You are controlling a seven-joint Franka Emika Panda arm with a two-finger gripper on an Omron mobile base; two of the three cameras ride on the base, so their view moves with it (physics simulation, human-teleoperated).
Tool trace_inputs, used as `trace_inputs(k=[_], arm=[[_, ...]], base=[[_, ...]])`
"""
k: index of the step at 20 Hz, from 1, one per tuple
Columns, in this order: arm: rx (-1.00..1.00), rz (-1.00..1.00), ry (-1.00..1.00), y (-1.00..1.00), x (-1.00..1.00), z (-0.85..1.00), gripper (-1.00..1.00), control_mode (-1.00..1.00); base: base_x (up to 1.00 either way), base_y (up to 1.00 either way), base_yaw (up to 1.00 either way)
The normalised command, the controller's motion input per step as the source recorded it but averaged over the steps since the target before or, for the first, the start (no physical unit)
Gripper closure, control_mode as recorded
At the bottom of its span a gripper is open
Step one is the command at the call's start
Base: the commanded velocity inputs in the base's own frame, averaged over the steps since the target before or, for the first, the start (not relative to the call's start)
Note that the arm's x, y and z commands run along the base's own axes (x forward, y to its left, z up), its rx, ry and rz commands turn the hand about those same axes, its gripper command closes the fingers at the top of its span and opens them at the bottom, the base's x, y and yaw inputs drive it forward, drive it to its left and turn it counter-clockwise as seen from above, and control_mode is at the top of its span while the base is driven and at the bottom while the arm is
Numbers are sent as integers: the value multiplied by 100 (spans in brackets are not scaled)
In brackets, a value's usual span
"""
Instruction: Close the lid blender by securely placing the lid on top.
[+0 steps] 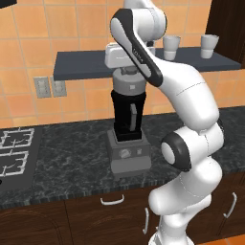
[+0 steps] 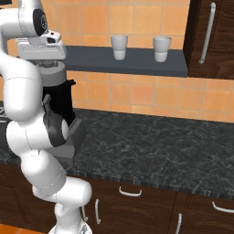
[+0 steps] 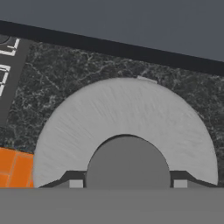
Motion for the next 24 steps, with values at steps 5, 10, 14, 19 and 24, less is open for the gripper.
trace_inputs(k=[5,10,14,19,24], arm=[[-4,0,4,0,-12,2,100,-100],[-2,0,0,0,0,-3,100,-100],[-1,0,0,0,0,-18,100,-100],[0,0,0,0,2,-26,100,-100],[0,0,-12,0,15,-6,100,-100]], base=[[0,0,0],[0,0,0],[0,0,0],[0,0,0],[0,0,0]])
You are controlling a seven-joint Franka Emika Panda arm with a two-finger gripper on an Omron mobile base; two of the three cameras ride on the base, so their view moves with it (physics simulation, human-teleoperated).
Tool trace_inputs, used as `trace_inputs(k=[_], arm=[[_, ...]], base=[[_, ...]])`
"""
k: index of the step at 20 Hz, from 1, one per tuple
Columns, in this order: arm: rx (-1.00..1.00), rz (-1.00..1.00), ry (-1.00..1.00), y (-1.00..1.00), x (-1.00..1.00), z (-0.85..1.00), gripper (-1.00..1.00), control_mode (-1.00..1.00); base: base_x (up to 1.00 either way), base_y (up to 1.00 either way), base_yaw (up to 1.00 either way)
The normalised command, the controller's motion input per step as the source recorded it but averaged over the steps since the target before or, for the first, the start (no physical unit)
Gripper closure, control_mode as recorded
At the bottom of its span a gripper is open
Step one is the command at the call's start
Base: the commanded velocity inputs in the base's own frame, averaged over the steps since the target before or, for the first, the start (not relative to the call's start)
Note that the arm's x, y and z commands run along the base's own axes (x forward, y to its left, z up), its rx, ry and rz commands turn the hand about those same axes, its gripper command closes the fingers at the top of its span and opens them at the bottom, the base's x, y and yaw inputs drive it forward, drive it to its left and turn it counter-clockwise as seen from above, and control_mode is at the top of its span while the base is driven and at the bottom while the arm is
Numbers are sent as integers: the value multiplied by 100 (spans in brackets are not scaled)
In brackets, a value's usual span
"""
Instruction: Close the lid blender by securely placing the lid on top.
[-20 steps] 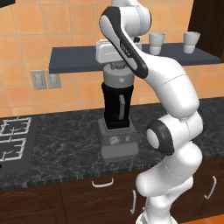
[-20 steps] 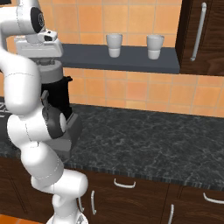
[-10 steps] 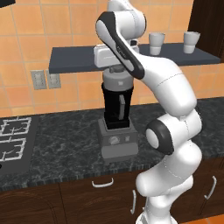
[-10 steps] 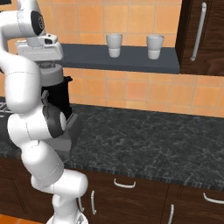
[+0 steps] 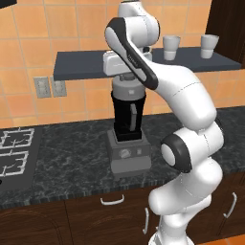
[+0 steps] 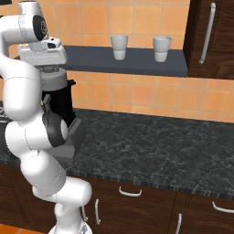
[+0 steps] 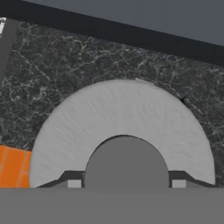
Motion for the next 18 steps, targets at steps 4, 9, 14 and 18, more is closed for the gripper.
trace_inputs(k=[4,9,14,18], arm=[[0,2,-18,0,33,-5,100,-100],[0,4,-20,-3,34,-7,100,-100],[0,8,-15,-4,11,-32,100,-100],[0,11,-11,-10,0,-51,100,-100]], base=[[0,0,0],[0,0,0],[0,0,0],[0,0,0]])
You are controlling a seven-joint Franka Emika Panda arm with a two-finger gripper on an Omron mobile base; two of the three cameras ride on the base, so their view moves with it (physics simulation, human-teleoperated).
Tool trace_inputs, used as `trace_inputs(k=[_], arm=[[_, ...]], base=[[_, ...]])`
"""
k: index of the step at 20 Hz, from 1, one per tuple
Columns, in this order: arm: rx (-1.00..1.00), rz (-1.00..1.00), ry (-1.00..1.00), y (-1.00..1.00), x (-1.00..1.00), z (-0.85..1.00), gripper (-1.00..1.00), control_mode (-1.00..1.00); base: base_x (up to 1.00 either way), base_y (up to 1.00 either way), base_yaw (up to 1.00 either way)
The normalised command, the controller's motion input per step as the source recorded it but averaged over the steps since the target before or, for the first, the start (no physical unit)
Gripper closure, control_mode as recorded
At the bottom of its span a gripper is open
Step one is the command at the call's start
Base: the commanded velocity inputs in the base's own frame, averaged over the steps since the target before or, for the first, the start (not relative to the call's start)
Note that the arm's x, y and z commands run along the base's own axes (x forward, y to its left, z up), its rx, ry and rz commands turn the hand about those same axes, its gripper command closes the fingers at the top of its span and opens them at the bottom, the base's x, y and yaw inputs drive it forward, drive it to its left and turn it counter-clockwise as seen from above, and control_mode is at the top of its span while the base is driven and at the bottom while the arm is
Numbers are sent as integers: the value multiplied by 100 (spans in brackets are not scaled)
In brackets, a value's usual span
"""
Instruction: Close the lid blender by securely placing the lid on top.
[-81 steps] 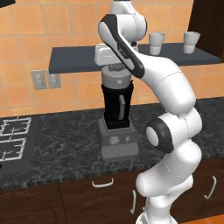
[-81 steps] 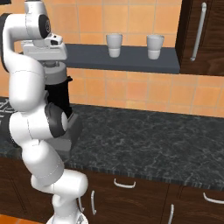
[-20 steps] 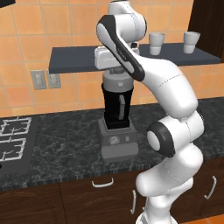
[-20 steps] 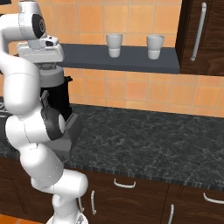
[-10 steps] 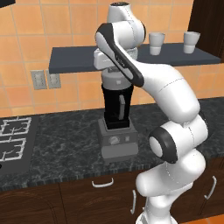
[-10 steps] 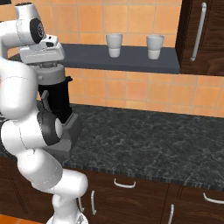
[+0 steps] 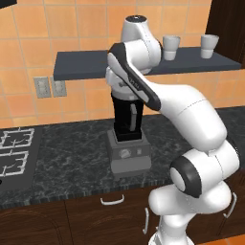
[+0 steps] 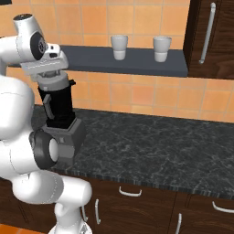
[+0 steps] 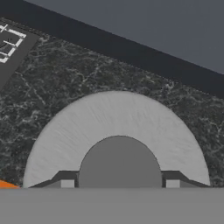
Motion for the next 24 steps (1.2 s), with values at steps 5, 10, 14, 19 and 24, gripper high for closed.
trace_inputs(k=[5,10,14,19,24], arm=[[0,9,0,-11,10,-18,100,-100],[2,8,0,-12,12,-17,-100,-100],[0,6,0,-10,0,-30,-100,-100],[0,1,0,-8,0,-4,-100,-100],[0,0,-8,-12,0,1,-100,-100]], base=[[0,0,0],[0,0,0],[0,0,0],[0,0,0],[0,0,0]])
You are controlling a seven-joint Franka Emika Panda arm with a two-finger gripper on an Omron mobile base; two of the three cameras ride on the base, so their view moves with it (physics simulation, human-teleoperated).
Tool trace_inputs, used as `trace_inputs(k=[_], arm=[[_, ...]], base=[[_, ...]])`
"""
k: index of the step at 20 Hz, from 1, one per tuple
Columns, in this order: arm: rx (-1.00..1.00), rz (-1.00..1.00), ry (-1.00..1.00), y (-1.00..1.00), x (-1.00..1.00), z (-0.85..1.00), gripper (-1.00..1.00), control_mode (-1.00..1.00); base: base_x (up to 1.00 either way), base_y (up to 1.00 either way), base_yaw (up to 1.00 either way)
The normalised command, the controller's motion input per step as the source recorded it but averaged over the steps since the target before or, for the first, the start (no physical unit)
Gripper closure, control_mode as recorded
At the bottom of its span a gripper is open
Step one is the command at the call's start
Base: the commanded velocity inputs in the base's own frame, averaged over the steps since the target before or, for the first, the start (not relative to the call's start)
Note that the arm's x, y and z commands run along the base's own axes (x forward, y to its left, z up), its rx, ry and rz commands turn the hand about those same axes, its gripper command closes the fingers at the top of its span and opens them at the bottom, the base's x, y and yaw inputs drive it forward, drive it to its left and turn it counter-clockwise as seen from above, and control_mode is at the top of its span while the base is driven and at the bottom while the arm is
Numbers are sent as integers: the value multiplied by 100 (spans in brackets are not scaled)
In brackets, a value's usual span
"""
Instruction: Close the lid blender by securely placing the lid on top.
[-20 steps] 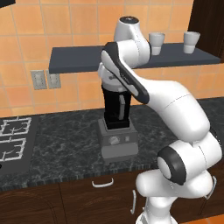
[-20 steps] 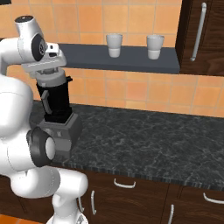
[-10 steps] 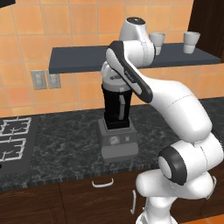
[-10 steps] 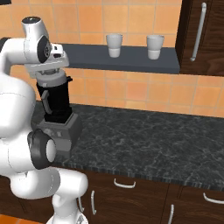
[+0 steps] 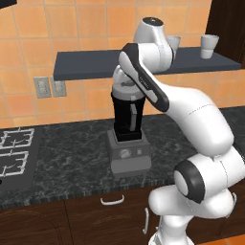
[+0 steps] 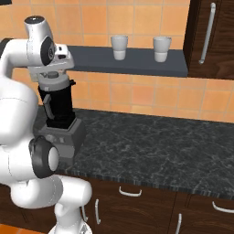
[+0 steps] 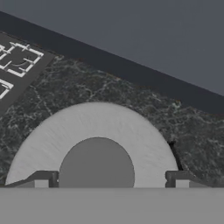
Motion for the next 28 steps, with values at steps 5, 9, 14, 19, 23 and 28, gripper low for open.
trace_inputs(k=[5,9,14,19,23,28], arm=[[0,0,-10,-11,-5,6,-100,-100],[0,0,-19,-5,-51,31,-100,-100],[0,0,-12,2,-38,34,-100,-100],[0,0,-10,-1,-52,34,-100,-100],[1,0,-12,-43,-79,6,-100,-100],[1,-2,-7,-89,-60,-6,-100,-100]], base=[[0,0,0],[0,0,0],[0,0,0],[0,0,0],[0,0,0],[0,0,0]])
